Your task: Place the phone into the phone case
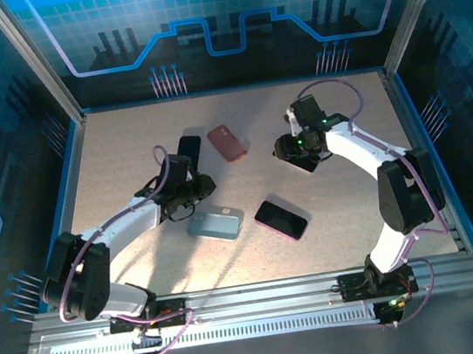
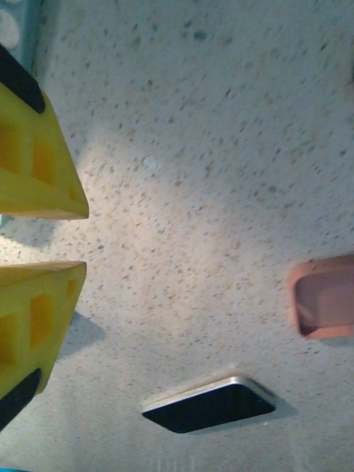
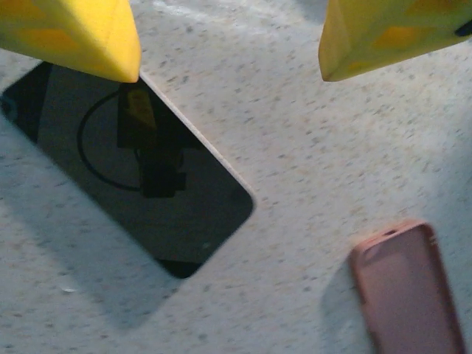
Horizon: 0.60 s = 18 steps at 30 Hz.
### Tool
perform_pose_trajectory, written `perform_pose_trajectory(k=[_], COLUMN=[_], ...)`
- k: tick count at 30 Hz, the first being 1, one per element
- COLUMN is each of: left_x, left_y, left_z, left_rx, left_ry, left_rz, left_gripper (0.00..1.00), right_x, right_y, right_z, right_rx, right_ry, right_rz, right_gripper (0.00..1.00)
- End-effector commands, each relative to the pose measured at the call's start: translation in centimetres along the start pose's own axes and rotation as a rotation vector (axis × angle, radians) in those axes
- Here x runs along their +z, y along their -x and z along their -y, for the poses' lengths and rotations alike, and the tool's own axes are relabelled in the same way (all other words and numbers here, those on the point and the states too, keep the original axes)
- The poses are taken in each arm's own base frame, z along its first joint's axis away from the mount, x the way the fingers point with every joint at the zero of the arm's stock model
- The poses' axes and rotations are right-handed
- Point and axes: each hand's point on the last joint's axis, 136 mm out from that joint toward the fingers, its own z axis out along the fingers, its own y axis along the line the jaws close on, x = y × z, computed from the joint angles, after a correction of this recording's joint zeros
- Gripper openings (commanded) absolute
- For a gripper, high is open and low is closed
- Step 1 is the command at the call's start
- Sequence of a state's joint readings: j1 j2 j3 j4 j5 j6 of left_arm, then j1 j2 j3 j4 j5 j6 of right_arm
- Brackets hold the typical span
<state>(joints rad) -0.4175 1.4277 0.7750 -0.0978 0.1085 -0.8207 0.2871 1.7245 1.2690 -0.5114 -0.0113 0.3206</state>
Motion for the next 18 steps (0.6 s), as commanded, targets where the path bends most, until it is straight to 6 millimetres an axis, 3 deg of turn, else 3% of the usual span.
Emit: perform_pose_trajectory(k=[1,10,18], left_x=[0.4,2.3,3.4], left_y=[0.1,0.9,1.2], left_z=[0.4,2.1,2.6], left_rx=[-0.026,-0.017,-0.003], left_ry=[0.001,-0.002,0.003], left_rz=[0.027,-0.005,-0.026], left_gripper=[0.23,0.25,0.25], right_x=[1.5,5.7,8.1], right_y=[1.8,3.9,3.1], right_z=[2.5,5.8,6.5], right_rx=[0.045,0.105,0.127], right_ry=[-0.011,-0.017,-0.011], right_rz=[0.007,-0.039,-0.093], right_gripper=[0.68,0.70,0.72])
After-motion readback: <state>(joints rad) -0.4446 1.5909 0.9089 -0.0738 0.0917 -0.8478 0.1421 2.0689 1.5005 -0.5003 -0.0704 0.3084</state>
